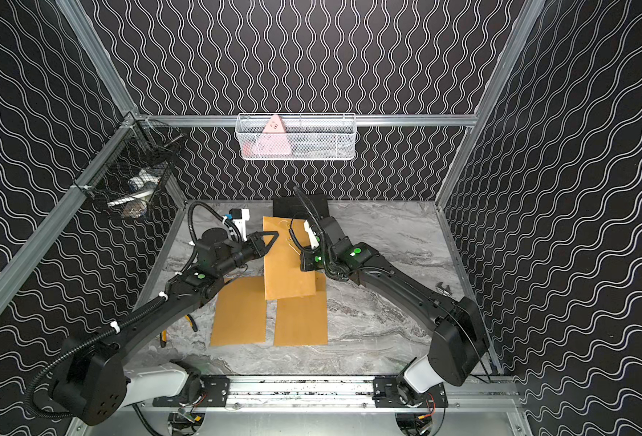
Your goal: Open the file bag
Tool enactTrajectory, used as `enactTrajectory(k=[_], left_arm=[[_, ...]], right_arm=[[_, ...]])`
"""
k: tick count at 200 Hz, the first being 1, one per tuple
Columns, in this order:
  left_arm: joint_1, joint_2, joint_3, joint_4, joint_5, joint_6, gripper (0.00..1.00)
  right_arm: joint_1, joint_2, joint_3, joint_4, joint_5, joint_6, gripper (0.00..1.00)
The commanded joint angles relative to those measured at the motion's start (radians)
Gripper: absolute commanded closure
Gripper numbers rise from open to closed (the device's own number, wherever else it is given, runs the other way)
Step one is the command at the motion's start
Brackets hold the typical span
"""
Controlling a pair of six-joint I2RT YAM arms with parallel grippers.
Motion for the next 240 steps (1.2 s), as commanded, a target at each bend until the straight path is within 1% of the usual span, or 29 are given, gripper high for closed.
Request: enactTrajectory(k=[1,63,149,198,240], left_arm=[[0.005,-0.014,-0.007,0.029,0.012,-0.007,1.0],[0.004,-0.031,-0.028,0.039,0.032,-0.012,1.0],[0.005,-0.065,-0.07,0.057,0.064,-0.02,1.0],[0.003,-0.073,-0.101,0.074,0.078,-0.029,1.0],[0.003,-0.072,-0.116,0.088,0.079,-0.032,1.0]], right_arm=[[-0.002,-0.011,0.009,-0.024,0.046,-0.015,1.0],[-0.038,-0.016,0.036,-0.058,0.086,-0.046,1.0],[-0.091,0.01,0.111,-0.089,0.077,-0.091,1.0],[-0.094,0.029,0.167,-0.096,0.066,-0.109,1.0],[-0.091,0.049,0.209,-0.097,0.018,-0.114,1.0]])
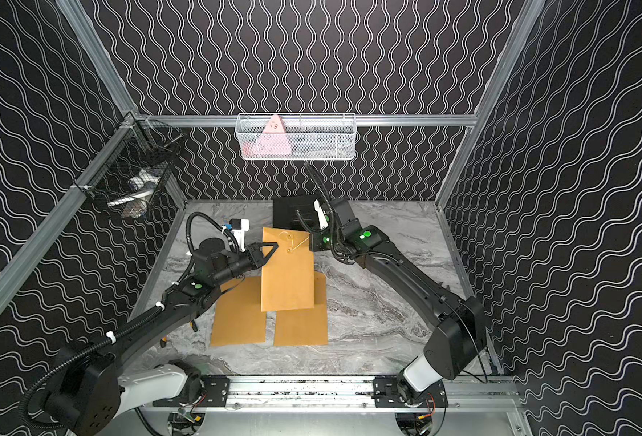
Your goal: Open the file bag
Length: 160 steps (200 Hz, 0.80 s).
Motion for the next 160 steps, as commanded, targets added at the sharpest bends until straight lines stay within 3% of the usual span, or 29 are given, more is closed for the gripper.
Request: enactTrajectory(k=[1,160], left_arm=[[0.001,-0.008,-0.004,0.064,0.012,-0.009,1.0],[-0.064,0.031,0.009,0.06,-0.023,0.013,1.0]], right_arm=[[0.004,0.009,0.023,-0.003,-0.031,-0.02,1.0],[0.09,0.093,0.163,-0.013,-0.073,-0.027,1.0]])
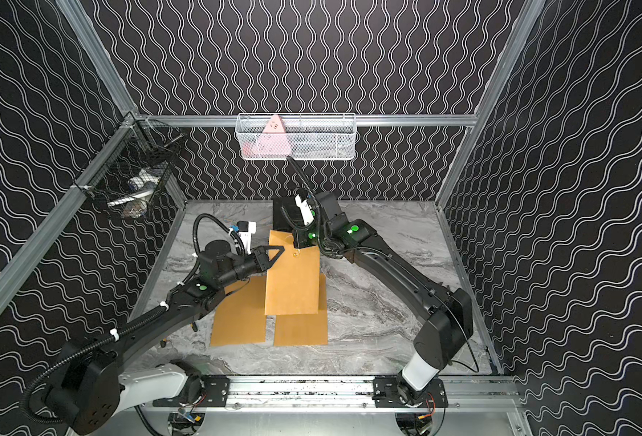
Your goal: Open the file bag
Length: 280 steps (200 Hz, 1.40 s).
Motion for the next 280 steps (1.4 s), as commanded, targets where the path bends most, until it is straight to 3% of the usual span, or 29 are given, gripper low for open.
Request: enactTrajectory(k=[1,141,280], left_arm=[[-0.004,0.01,0.01,0.041,-0.01,0.009,1.0],[-0.017,0.016,0.016,0.04,-0.034,0.009,1.0],[-0.006,0.045,0.072,0.024,-0.098,0.013,1.0]], right_arm=[[0.013,0.007,0.022,-0.005,-0.006,-0.012,1.0],[0.079,0.041,0.091,-0.016,-0.003,-0.018,1.0],[0.082,-0.103,-0.18,0.07,0.033,0.066,1.0]])
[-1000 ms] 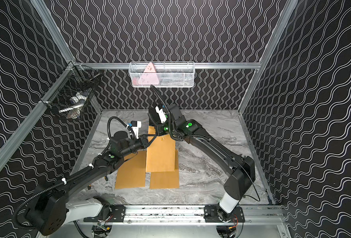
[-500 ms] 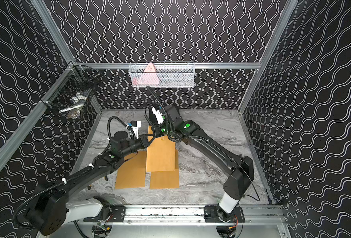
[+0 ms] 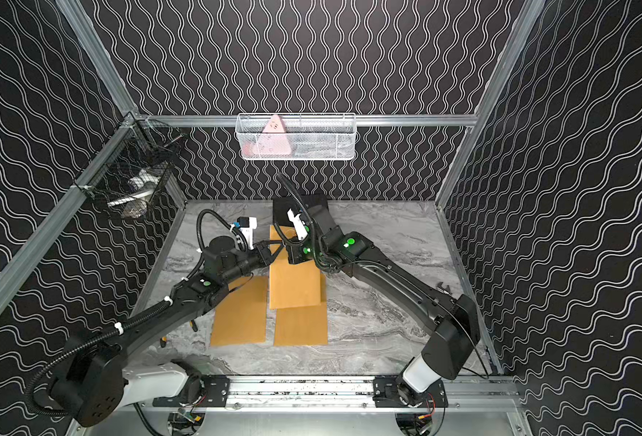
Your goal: Open the file bag
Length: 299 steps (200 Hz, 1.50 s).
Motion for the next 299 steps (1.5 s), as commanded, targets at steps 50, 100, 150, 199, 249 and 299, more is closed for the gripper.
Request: enactTrajectory(k=[50,100,150,199,249,299], left_arm=[[0.019,0.006,0.038,0.027,-0.016,0.015,1.0],[0.027,-0.005,0.051,0.017,-0.018,0.019,1.0],[0.036,-0.018,0.059,0.0,-0.017,0.03,1.0],[0.042,-0.027,0.059,-0.005,-0.015,0.033,1.0],[0.048,-0.037,0.058,-0.006,-0.013,0.032,1.0],[0.05,-0.047,0.058,-0.018,-0.01,0.036,1.0]], right_arm=[[0.002,-0.062,-0.142,0.069,0.025,0.067,1.0],[0.001,-0.077,-0.193,0.071,0.042,0.077,1.0],[-0.001,-0.086,-0.222,0.062,0.071,0.082,1.0],[-0.01,-0.095,-0.235,0.043,0.097,0.078,1.0],[-0.036,-0.105,-0.244,0.025,0.112,0.07,1.0],[-0.071,-0.111,-0.249,0.011,0.119,0.061,1.0]])
